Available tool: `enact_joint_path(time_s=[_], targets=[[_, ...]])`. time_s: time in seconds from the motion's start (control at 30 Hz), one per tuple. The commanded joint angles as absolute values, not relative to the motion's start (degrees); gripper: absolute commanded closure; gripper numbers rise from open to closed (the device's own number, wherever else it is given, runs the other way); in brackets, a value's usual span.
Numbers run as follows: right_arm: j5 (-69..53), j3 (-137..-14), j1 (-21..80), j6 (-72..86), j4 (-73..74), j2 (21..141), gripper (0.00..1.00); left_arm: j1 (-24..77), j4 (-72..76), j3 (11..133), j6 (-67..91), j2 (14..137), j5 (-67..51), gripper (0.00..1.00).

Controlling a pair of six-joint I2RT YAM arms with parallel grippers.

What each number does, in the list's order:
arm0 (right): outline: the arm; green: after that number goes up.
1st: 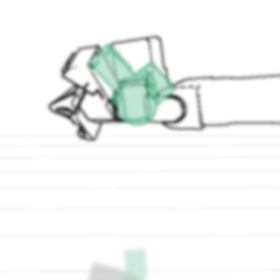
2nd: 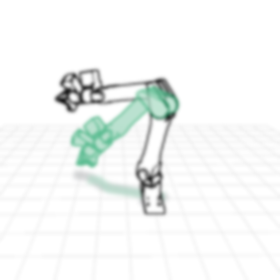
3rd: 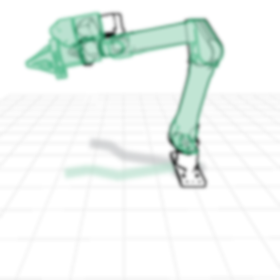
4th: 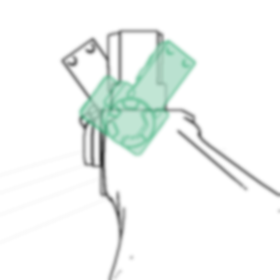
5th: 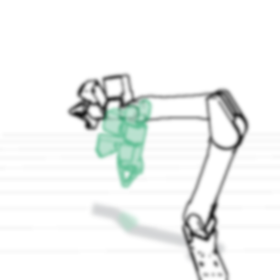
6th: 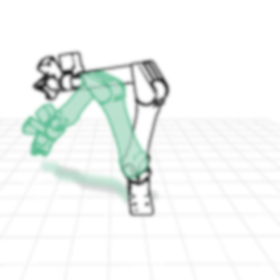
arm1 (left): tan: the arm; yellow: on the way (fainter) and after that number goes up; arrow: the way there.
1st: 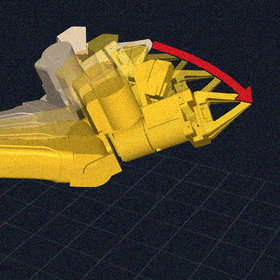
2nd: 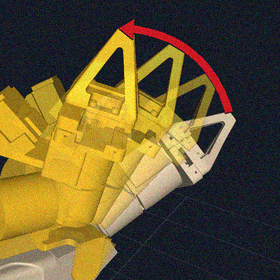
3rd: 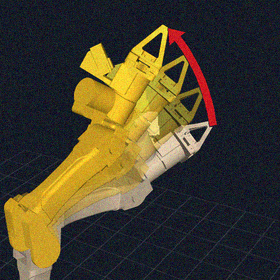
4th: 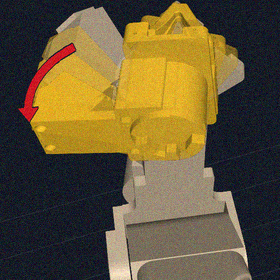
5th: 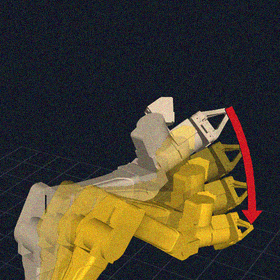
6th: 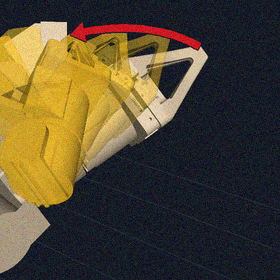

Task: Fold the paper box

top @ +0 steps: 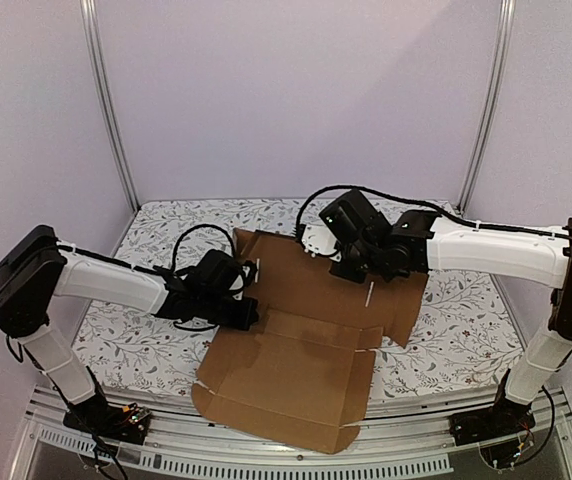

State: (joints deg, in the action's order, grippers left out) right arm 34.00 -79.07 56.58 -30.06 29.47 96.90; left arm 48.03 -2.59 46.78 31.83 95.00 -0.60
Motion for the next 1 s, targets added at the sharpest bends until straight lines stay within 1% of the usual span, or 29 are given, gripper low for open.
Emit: enact_joint_path(time_s=[0.0,0.33,0.67,0.97], targets=[[32.43,-78.54,56.85,-27.86,28.38,97.22,1.00,49.61,-1.00,47.72,32.68,96.55,-0.18,1.00],[32.78,-78.22,56.80,-27.78,28.31,97.00,1.00,49.66,-6.19,47.38,29.69,89.30,6.40,1.00],[32.88,-77.65,56.79,-28.57,28.30,96.86,1.00,49.25,-16.20,46.07,25.40,75.49,14.78,1.00],[34.81,-75.54,56.85,-32.97,25.57,96.75,1.00,46.75,-23.81,46.15,22.21,63.39,16.00,0.98]])
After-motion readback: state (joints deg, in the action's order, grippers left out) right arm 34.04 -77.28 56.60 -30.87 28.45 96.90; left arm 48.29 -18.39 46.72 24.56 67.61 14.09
